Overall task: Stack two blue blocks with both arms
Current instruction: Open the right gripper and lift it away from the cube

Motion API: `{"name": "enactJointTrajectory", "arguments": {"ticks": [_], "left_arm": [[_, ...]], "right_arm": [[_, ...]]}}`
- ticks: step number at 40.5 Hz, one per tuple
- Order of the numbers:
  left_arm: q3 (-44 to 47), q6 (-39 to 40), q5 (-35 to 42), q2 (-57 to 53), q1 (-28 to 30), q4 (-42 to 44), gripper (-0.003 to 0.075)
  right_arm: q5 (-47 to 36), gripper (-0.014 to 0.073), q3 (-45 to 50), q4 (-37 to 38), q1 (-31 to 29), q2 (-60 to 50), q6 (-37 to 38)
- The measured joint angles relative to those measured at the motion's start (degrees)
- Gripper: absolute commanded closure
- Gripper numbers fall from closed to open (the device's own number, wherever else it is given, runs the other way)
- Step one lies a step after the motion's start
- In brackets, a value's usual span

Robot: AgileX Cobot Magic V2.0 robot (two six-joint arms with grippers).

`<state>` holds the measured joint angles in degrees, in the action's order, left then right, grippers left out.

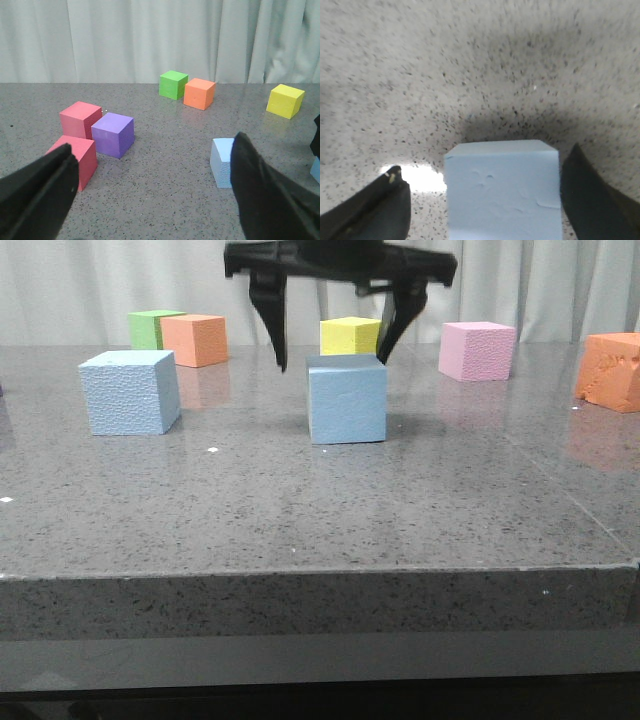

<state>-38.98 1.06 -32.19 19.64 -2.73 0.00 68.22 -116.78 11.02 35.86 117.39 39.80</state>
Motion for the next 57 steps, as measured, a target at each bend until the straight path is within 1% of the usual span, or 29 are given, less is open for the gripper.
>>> {"name": "enactJointTrajectory", "arguments": {"ticks": [4, 12, 14, 19, 22, 27, 31, 35, 40, 48, 57], "left_arm": [[0.0, 0.0, 0.0, 0.0, 0.0, 0.0, 0.0114], [0.0, 0.0, 0.0, 0.0, 0.0, 0.0, 0.0114], [0.0, 0.0, 0.0, 0.0, 0.0, 0.0, 0.0114], [0.0, 0.0, 0.0, 0.0, 0.0, 0.0, 0.0114], [0.0, 0.0, 0.0, 0.0, 0.0, 0.0, 0.0114], [0.0, 0.0, 0.0, 0.0, 0.0, 0.0, 0.0114], [0.0, 0.1, 0.0, 0.0, 0.0, 0.0, 0.0114], [0.0, 0.1, 0.0, 0.0, 0.0, 0.0, 0.0114], [0.0, 0.1, 0.0, 0.0, 0.0, 0.0, 0.0114], [0.0, 0.1, 0.0, 0.0, 0.0, 0.0, 0.0114], [0.0, 0.1, 0.0, 0.0, 0.0, 0.0, 0.0114]], "right_arm": [[1.7, -0.0023, -2.7, 0.0, -0.1, -0.4, -4.2], [3.2, -0.0023, -3.5, -2.9, -0.1, -5.4, -19.0], [3.2, -0.0023, -3.2, -4.7, -0.2, -7.2, -23.4], [3.2, -0.0023, -0.1, -12.1, -1.0, -12.8, -33.5], [3.3, -0.0023, 3.3, -16.4, -2.1, -16.6, -37.0], [3.4, -0.0022, 10.4, -18.2, -4.6, -22.8, -39.0], [3.3, -0.0022, 17.4, -18.2, -7.0, -28.5, -39.8], [1.5, -0.0022, 24.7, -18.1, -9.1, -34.3, -39.8], [-2.1, -0.0022, 33.4, -18.0, -10.4, -41.3, -40.5], [-11.5, -0.0022, 47.4, -17.8, -10.5, -52.8, -40.9], [-19.4, -0.0022, 59.8, -17.7, -10.5, -64.8, -44.2]]}}
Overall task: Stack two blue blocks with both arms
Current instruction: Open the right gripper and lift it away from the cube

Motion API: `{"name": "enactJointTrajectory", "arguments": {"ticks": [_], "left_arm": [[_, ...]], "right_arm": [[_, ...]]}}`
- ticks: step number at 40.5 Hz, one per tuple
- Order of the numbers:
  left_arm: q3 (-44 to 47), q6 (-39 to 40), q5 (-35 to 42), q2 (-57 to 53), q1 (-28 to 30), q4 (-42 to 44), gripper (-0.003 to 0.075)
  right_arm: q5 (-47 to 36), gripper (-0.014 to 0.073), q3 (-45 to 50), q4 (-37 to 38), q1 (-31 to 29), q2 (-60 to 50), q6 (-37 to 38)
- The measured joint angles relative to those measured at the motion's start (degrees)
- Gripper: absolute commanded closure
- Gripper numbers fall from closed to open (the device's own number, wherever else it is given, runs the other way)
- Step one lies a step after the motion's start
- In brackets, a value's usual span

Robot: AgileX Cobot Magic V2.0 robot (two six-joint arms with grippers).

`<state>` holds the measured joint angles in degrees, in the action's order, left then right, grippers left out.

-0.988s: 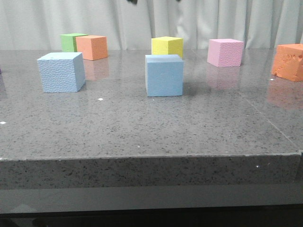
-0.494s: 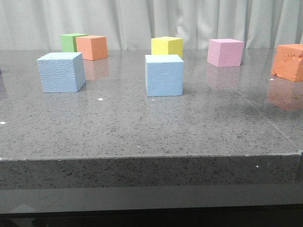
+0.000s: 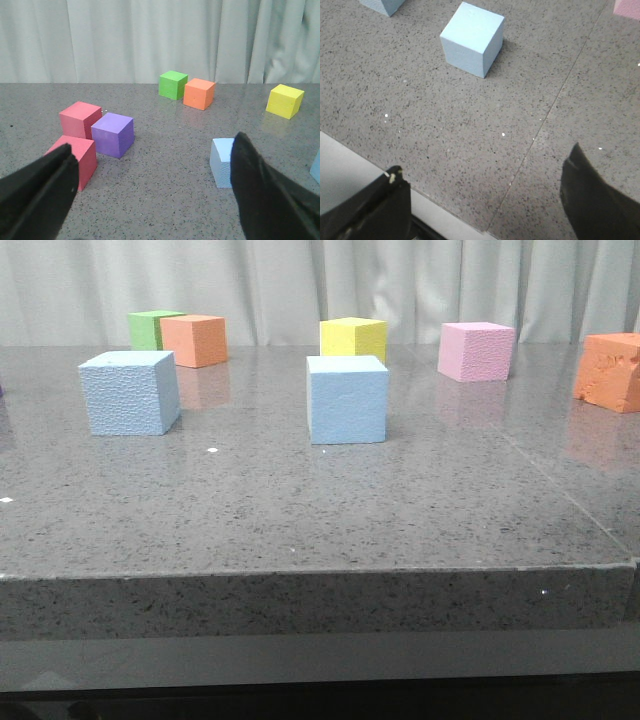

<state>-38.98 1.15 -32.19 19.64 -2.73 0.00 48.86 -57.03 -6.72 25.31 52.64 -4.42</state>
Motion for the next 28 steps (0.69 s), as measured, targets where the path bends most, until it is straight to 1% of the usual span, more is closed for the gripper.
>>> {"name": "enactJointTrajectory", "arguments": {"ticks": [5, 15, 22, 28], "left_arm": [[0.0, 0.0, 0.0, 0.0, 0.0, 0.0, 0.0114], [0.0, 0.0, 0.0, 0.0, 0.0, 0.0, 0.0114], [0.0, 0.0, 0.0, 0.0, 0.0, 0.0, 0.0114], [0.0, 0.0, 0.0, 0.0, 0.0, 0.0, 0.0114]], "right_arm": [[-2.1, -0.0022, 5.6, 0.2, 0.0, -6.8, -1.3], [-2.4, -0.0022, 13.3, 0.3, 0.0, -19.0, -2.4], [-2.4, -0.0022, 15.1, 0.8, 0.0, -23.0, -2.4], [-2.4, -0.0022, 15.2, 1.1, 0.0, -23.4, -2.5]]}}
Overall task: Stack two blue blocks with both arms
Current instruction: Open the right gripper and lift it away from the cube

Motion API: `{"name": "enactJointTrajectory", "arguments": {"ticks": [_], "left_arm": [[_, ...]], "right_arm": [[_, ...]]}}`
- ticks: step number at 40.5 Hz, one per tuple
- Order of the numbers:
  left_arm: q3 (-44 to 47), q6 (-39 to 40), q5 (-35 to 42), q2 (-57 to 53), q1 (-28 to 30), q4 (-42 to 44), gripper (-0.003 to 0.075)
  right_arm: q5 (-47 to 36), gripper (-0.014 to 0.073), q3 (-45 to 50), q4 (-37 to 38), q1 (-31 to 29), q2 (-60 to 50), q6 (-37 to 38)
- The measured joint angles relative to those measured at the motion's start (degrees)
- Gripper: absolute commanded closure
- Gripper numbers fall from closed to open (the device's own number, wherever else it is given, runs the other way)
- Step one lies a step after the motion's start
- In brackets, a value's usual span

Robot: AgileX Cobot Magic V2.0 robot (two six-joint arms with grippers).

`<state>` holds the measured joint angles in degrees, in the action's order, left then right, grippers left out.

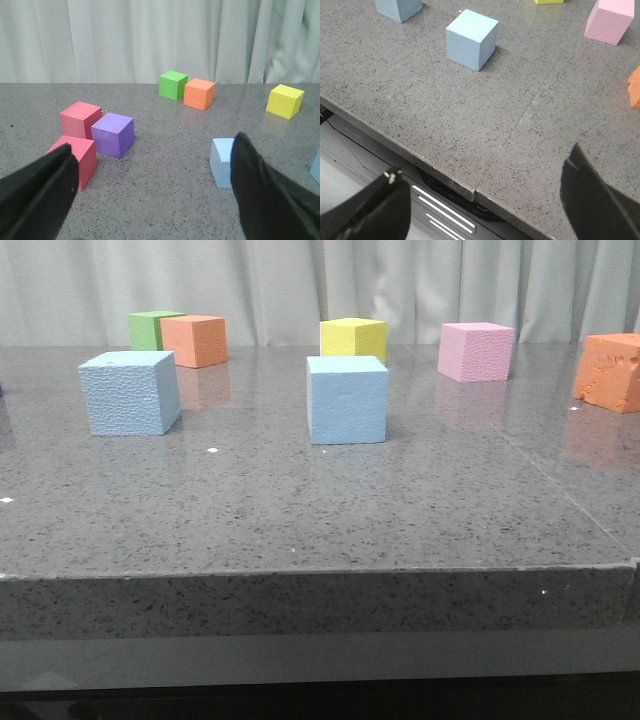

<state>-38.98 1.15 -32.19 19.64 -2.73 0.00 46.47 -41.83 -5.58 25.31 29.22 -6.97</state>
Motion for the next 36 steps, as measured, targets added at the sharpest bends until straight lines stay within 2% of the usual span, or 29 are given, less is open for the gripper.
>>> {"name": "enactJointTrajectory", "arguments": {"ticks": [25, 36], "left_arm": [[-1.5, -0.2, -3.1, 0.9, -0.3, 0.0, 0.0114], [-11.6, -1.1, -11.4, 12.2, -9.2, 0.0, 0.0114]], "right_arm": [[1.3, -0.0022, 0.0, 0.1, 0.0, 0.0, 0.0], [1.6, -0.0022, 0.0, 0.1, 0.0, 0.0, 0.0]]}}
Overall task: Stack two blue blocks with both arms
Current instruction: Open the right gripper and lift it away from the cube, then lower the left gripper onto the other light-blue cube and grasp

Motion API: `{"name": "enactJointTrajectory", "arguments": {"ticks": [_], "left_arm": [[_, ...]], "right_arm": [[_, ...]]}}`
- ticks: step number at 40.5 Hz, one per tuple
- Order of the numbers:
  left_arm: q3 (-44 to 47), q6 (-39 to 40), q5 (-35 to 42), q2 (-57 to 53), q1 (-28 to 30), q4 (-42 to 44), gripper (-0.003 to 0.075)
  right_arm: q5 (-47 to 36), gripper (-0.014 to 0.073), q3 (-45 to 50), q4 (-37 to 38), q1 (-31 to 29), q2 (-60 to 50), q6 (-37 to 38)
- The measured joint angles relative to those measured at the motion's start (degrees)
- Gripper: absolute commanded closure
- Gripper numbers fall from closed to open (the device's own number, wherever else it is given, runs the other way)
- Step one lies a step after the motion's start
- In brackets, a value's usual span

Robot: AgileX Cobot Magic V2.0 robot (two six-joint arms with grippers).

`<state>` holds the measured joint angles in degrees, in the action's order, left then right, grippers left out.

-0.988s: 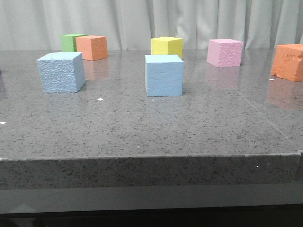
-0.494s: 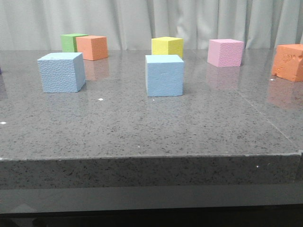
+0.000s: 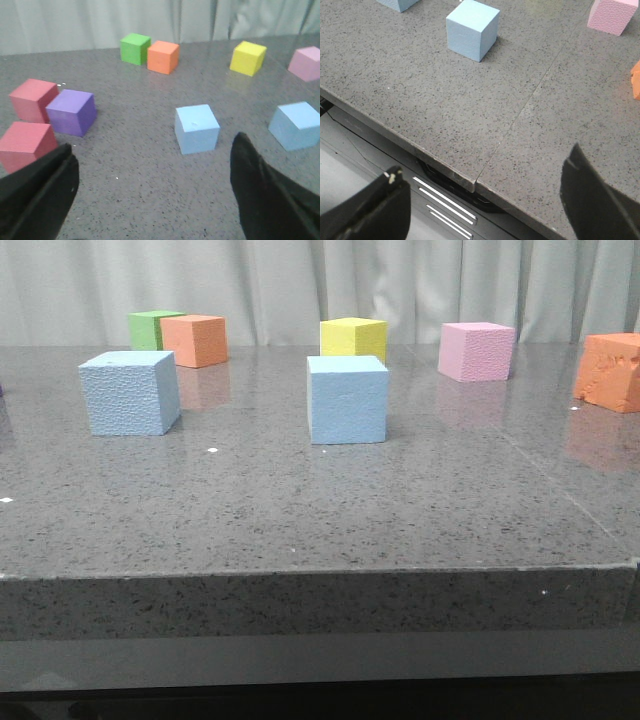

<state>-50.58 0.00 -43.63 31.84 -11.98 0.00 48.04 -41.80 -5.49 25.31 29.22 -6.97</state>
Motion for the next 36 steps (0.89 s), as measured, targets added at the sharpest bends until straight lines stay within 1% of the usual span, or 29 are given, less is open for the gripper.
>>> {"name": "enactJointTrajectory", "arguments": {"ticks": [6, 11, 20, 27, 30, 36], "left_arm": [[-4.3, -2.1, -4.4, 8.9, -5.6, 0.3, 0.0114], [-6.5, -2.2, -5.8, 17.3, -8.0, 1.5, 0.0113], [-9.8, -2.5, -3.8, 31.5, -8.4, 1.9, 0.0113], [-15.3, -2.3, -2.8, 40.6, -8.4, 1.9, 0.0114], [-17.9, -1.0, -2.5, 43.8, -8.4, 1.9, 0.0114], [-24.3, 4.0, -2.5, 50.4, -8.4, 1.9, 0.0114]], "right_arm": [[0.0, -0.0022, 0.0, 0.0, 0.0, 0.0, 0.0], [0.0, -0.0022, 0.0, 0.0, 0.0, 0.0, 0.0], [0.1, -0.0022, 0.0, 0.0, 0.0, 0.0, 0.0], [0.1, -0.0022, 0.0, 0.0, 0.0, 0.0, 0.0], [0.1, -0.0022, 0.0, 0.0, 0.0, 0.0, 0.0], [0.1, -0.0022, 0.0, 0.0, 0.0, 0.0, 0.0]]}}
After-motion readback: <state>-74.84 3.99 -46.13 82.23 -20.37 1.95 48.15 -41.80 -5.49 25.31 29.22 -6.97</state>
